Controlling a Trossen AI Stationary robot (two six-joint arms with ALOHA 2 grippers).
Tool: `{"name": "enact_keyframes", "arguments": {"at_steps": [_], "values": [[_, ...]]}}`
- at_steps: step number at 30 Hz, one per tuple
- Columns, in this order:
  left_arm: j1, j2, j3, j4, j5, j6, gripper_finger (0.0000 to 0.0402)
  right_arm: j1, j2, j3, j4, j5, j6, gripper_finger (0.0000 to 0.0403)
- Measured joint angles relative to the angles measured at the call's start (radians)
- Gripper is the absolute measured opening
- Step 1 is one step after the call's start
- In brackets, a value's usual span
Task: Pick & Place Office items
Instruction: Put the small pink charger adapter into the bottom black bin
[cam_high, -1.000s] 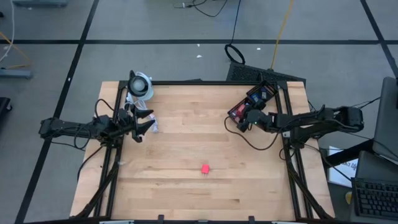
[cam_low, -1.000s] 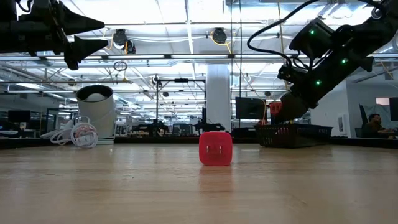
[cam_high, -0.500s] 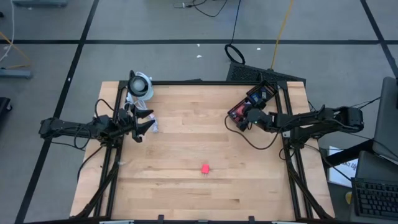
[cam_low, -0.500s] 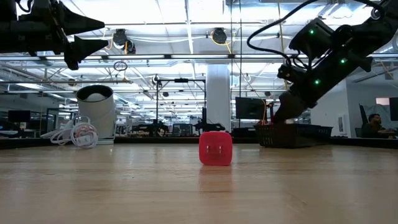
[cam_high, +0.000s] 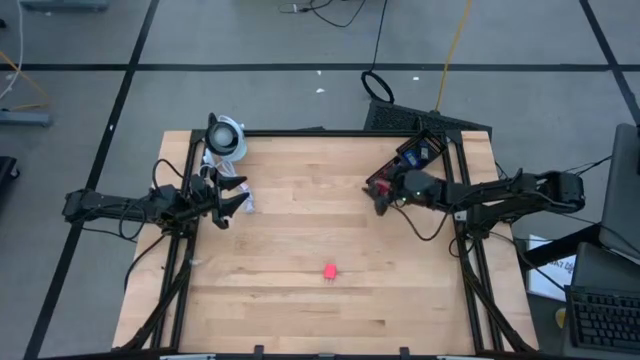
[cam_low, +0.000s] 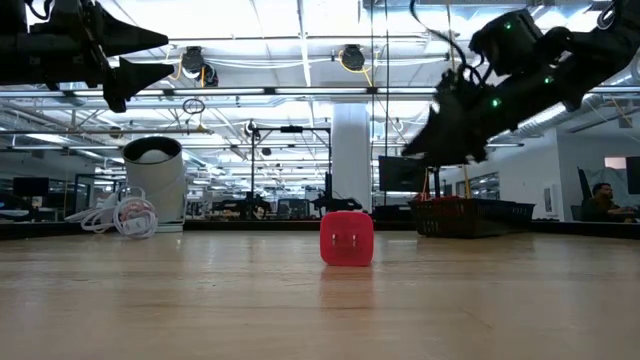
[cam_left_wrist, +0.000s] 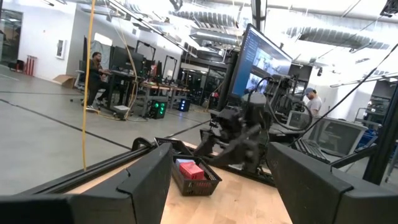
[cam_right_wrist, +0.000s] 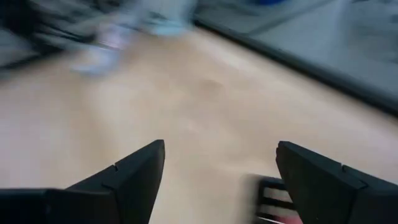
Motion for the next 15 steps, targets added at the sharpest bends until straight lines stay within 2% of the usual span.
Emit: {"name": "enact_keyframes", "arguments": {"at_steps": [3,6,9,15], "values": [[0.0,0.0,0.0,0.0,0.0,0.0,0.0267,0.007,0.0,0.0,0.078,-0.199,0.086,0.0299],[0.0,0.0,0.0,0.0,0.0,0.0,0.0267,0.054,0.001,0.0,0.122,-0.32,0.139,0.0299],[0.0,0.0,0.0,0.0,0.0,0.0,0.0267,0.146,0.007,0.0,0.154,-0.317,0.143,0.0299],[0.0,0.0,0.0,0.0,0.0,0.0,0.0267,0.383,0.126,0.005,0.358,-0.208,0.094,0.0299]]}}
